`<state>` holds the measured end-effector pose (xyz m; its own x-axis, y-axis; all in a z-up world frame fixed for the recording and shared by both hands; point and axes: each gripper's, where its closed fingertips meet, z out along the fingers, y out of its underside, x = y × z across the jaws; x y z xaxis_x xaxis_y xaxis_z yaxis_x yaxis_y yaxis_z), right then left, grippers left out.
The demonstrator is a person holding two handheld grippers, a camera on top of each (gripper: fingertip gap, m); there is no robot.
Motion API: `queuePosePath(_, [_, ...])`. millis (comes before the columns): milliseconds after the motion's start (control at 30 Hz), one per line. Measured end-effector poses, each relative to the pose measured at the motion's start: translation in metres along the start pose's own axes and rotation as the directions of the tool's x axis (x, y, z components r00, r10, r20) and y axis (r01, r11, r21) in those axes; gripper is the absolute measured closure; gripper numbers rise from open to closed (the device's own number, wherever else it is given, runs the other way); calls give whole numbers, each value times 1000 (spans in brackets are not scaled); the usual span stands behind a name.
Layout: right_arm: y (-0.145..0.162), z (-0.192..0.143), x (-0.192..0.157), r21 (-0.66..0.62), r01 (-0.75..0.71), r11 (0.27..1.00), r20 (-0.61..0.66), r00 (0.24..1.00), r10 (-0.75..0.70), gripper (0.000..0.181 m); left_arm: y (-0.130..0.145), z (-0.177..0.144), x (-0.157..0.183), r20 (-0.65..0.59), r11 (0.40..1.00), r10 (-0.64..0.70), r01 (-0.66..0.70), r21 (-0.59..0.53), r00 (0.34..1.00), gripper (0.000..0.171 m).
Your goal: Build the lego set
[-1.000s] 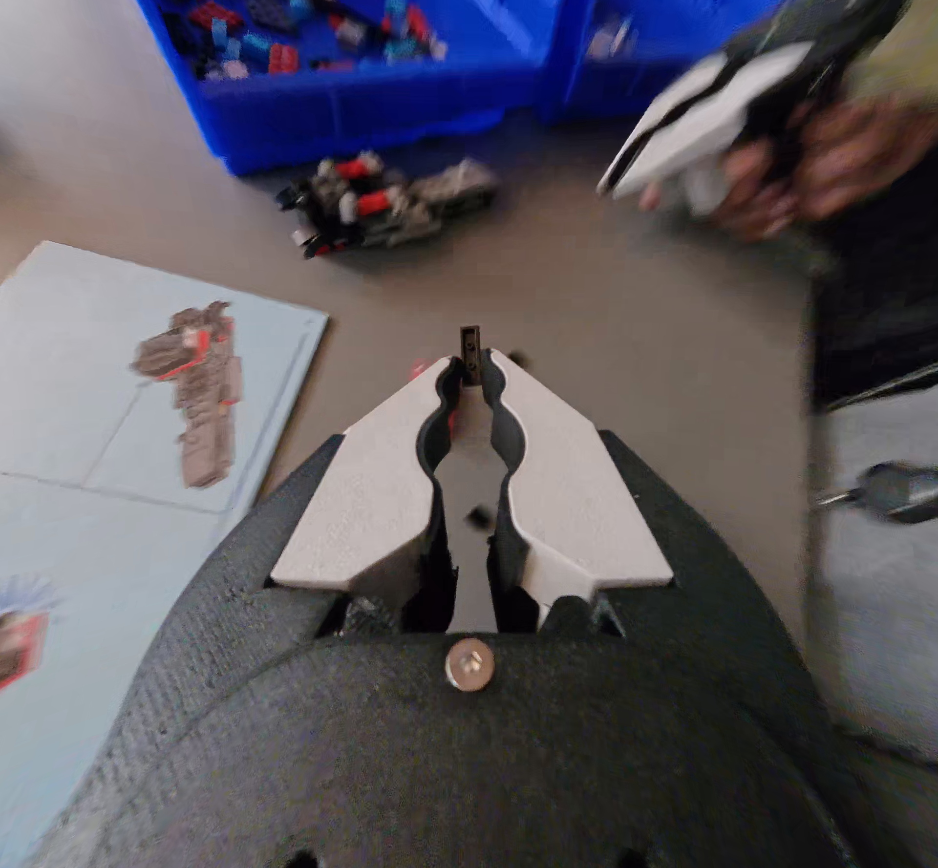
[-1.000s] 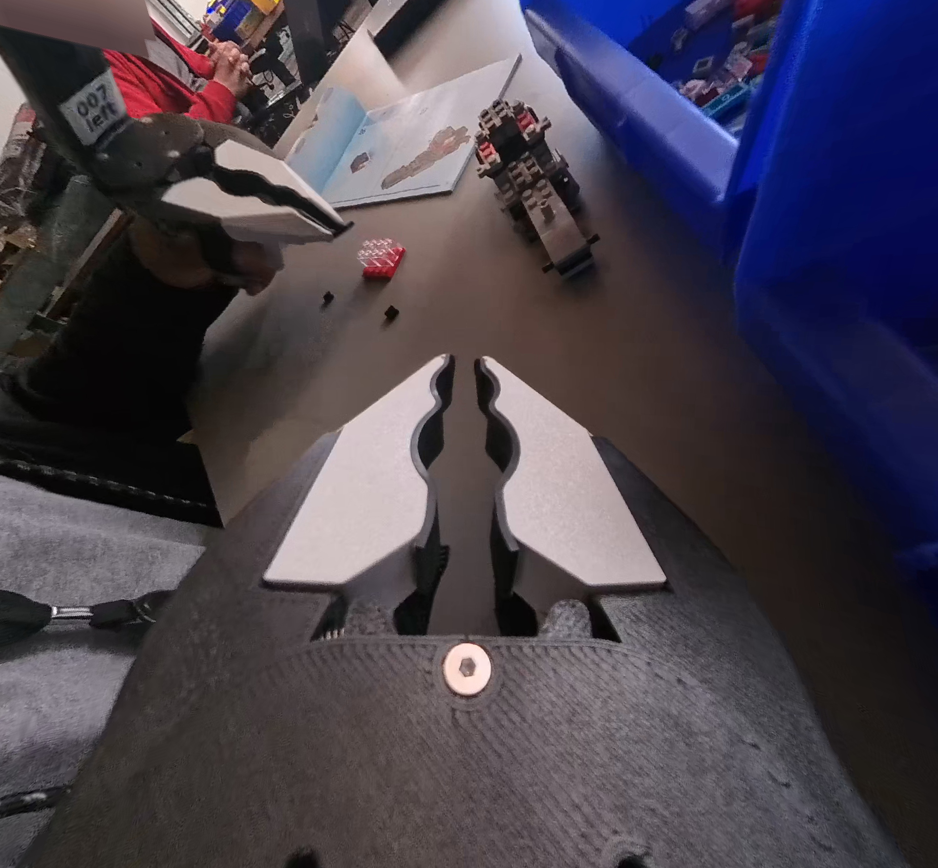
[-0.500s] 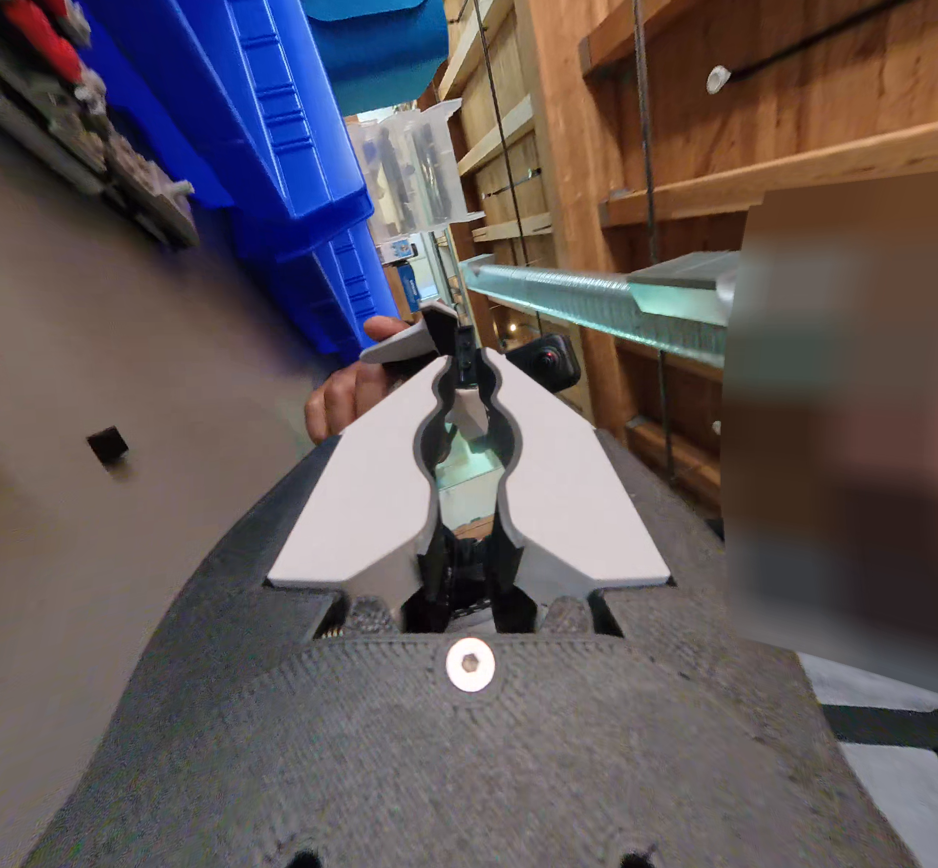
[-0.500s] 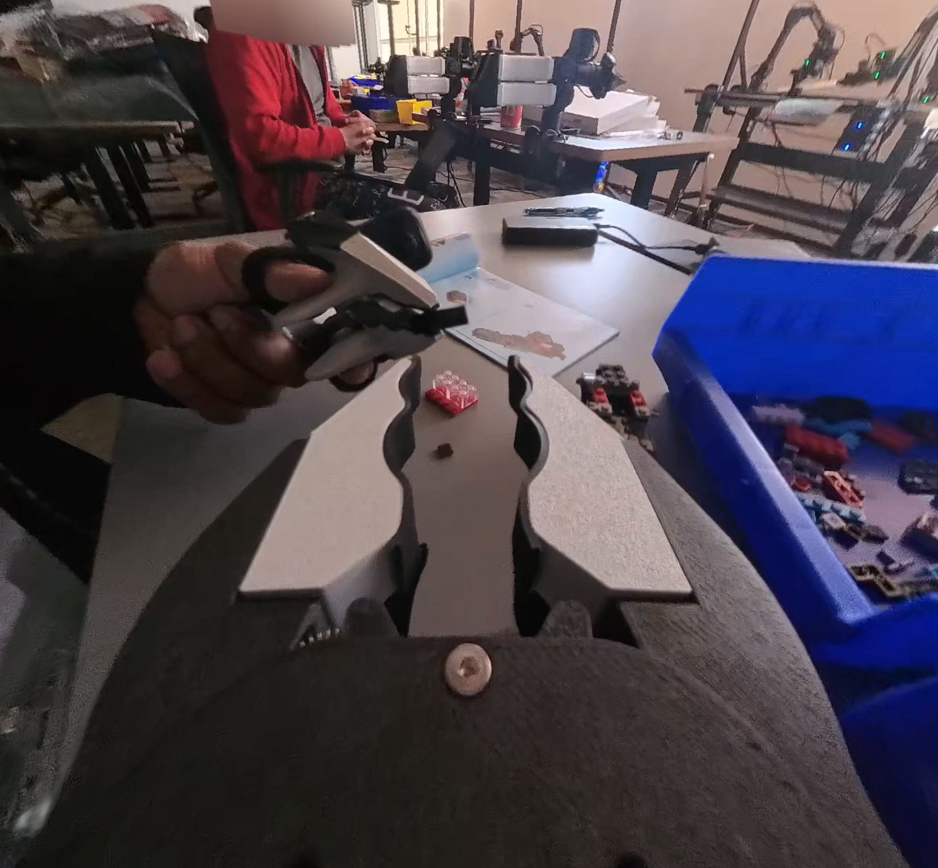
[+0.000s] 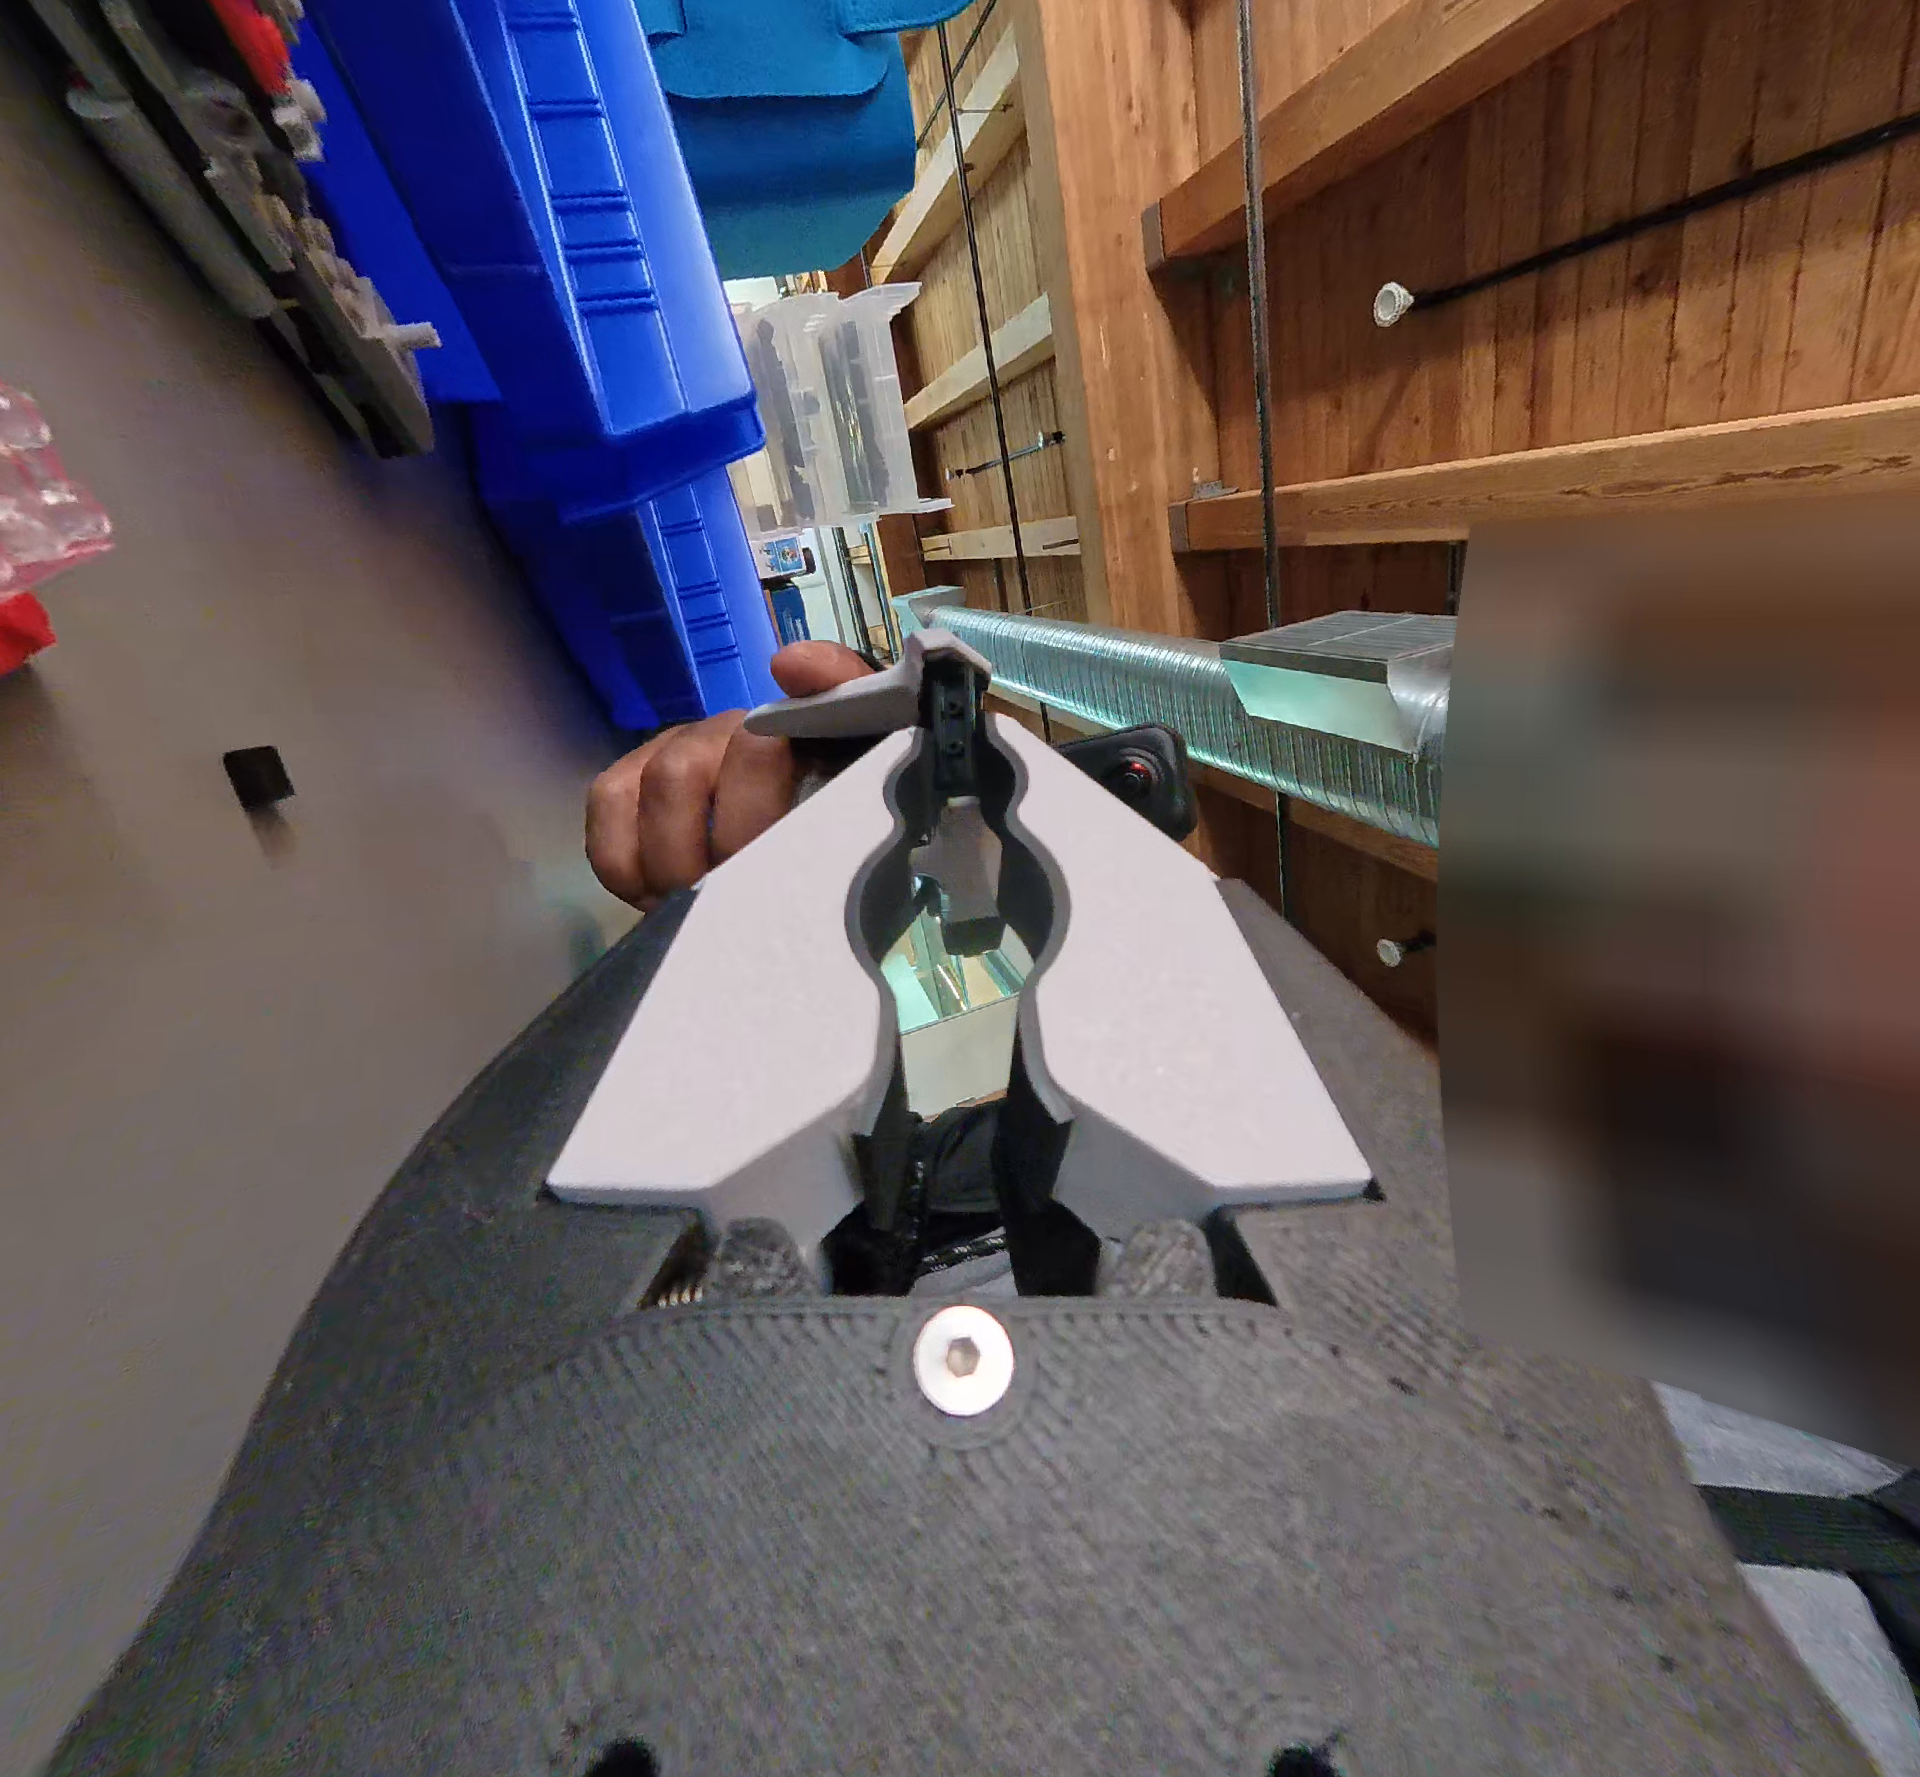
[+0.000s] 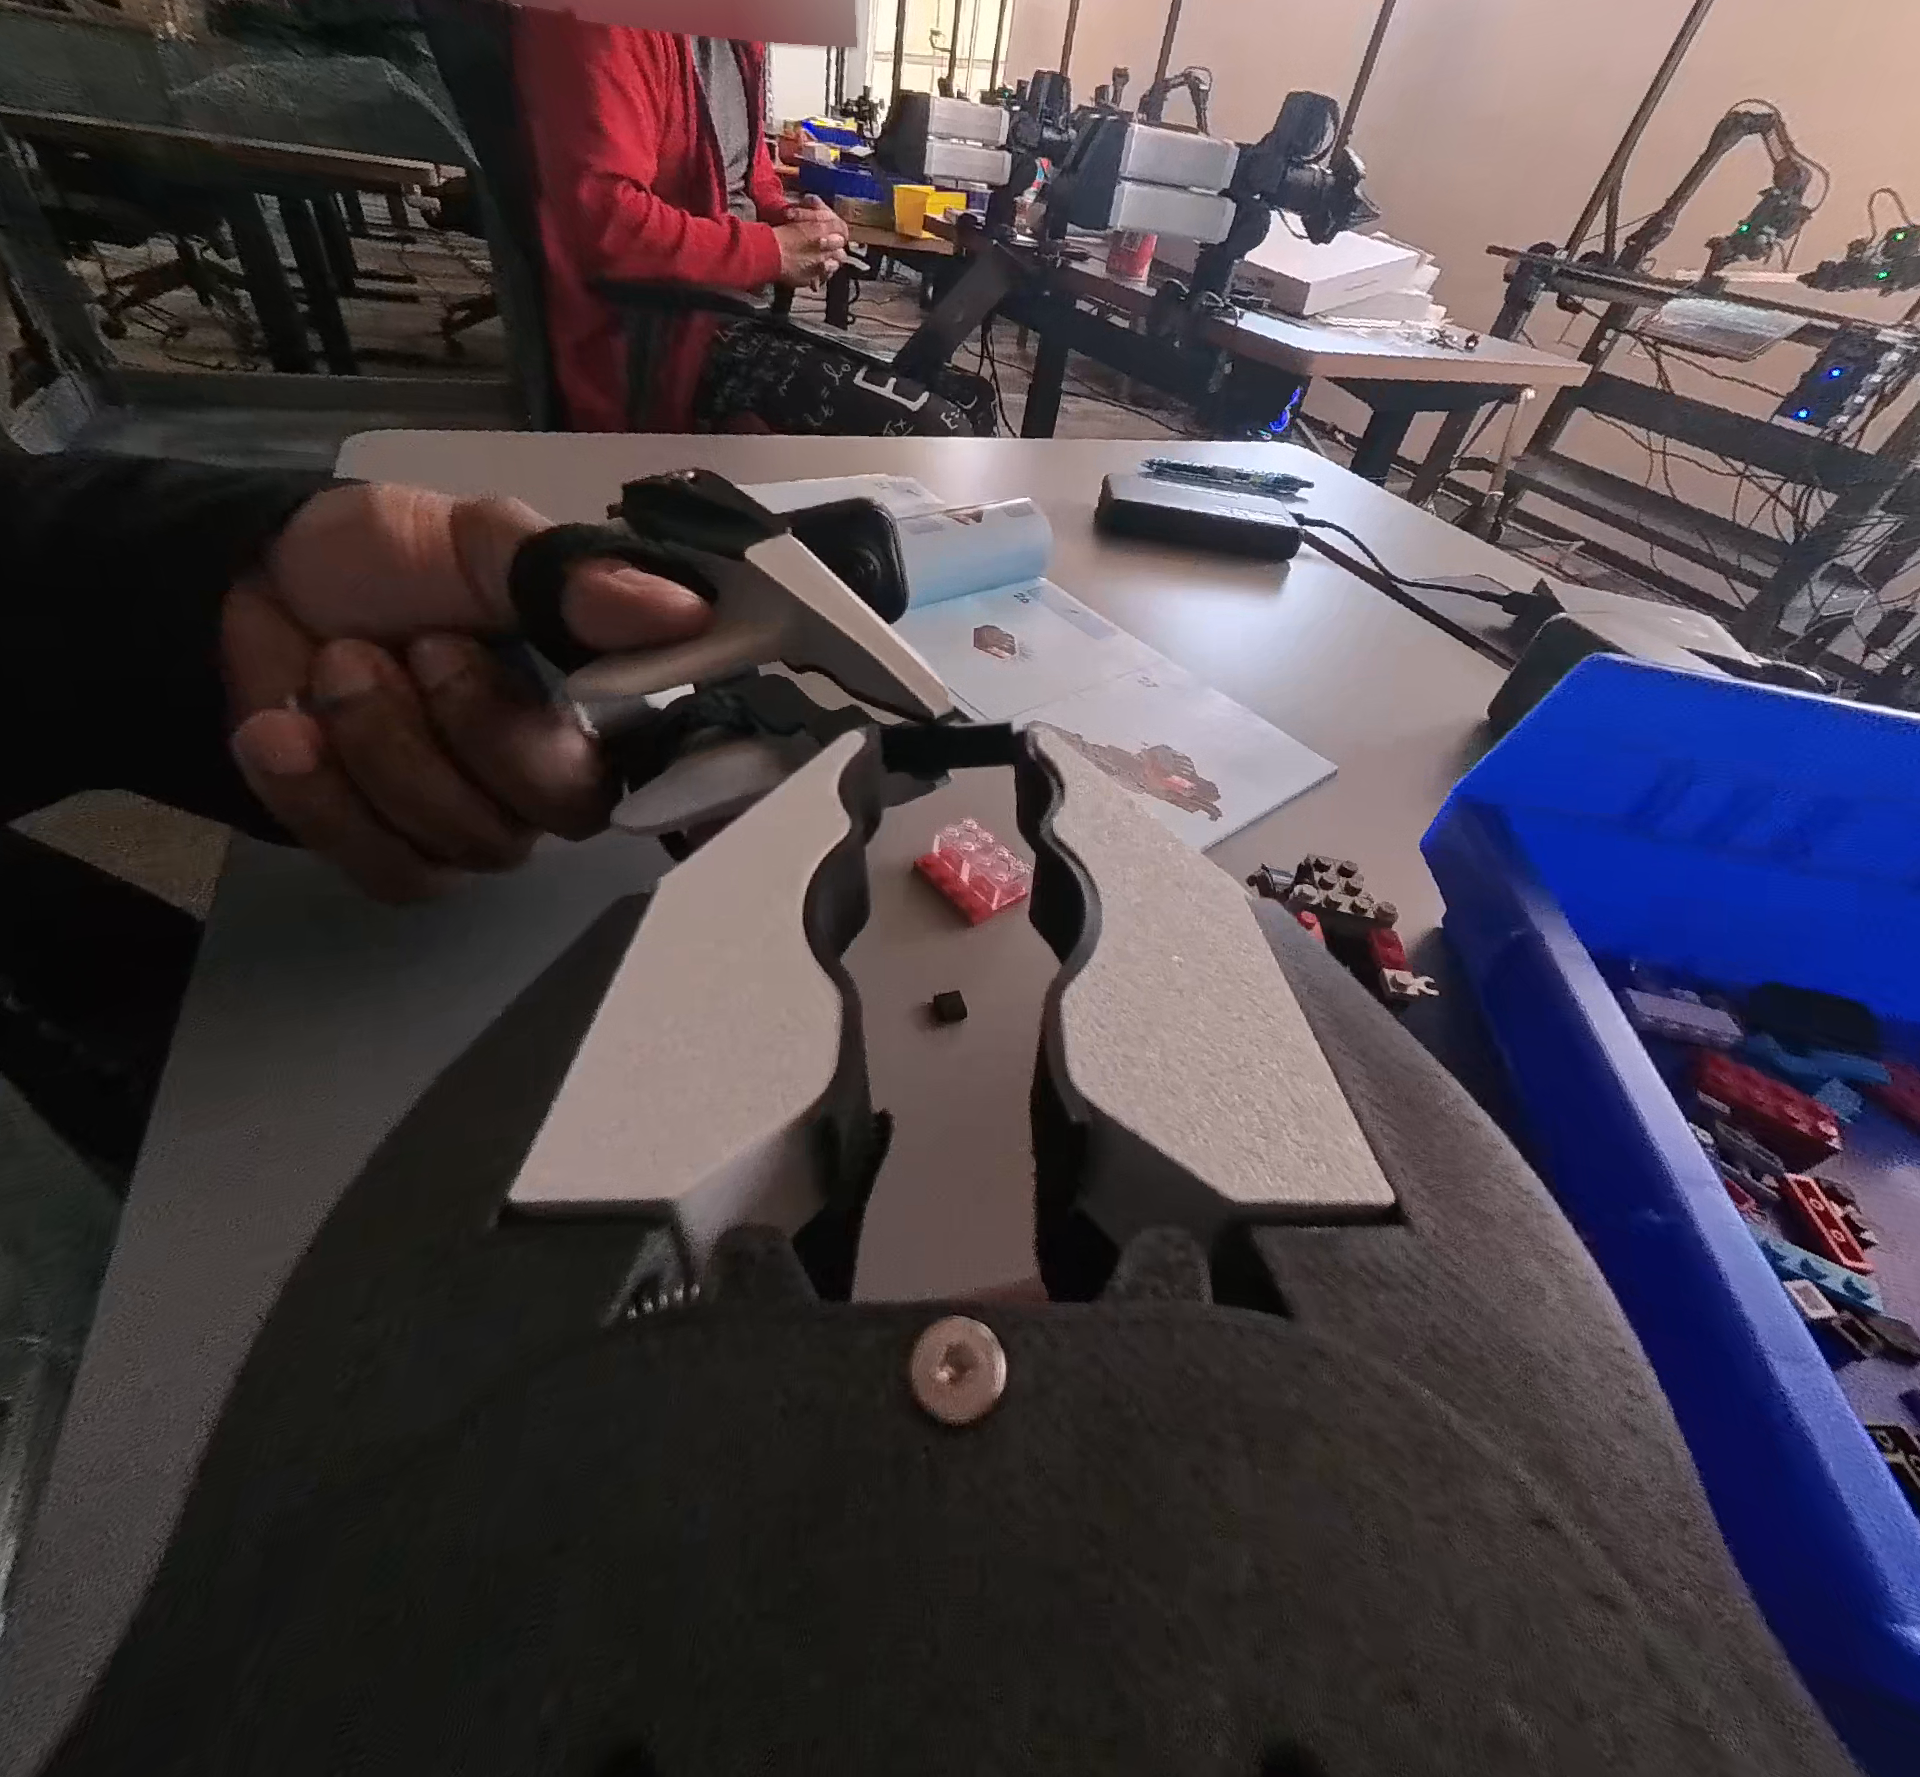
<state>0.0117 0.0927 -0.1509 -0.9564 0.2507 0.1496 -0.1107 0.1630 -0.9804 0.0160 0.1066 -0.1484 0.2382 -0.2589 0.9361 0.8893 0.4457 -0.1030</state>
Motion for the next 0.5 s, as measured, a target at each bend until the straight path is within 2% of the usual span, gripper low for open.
queuePosePath(133, [4, -11, 10, -33, -31, 999, -59, 998, 29, 154, -6, -2, -3, 31, 999, 43, -43, 20, 999, 157])
queuePosePath(233, [8, -52, 50, -101, -54, 993, -249, 968, 27, 155, -9, -8, 3, 27, 995, 98, -99, 20, 995, 156])
queuePosePath(333, [6, -119, 103, -65, -173, 983, -477, 870, 122, 155, -10, -12, 1, 55, 987, 159, -160, 9, 986, 156])
queuePosePath(400, [6, -156, 126, -2, -245, 969, -567, 799, 201, 155, -9, -12, 2, 50, 985, 173, -174, 3, 984, 157])
queuePosePath(500, [23, -188, 145, -1, -323, 946, -666, 707, 240, 155, -10, -14, 6, 60, 976, 217, -218, 6, 974, 157])
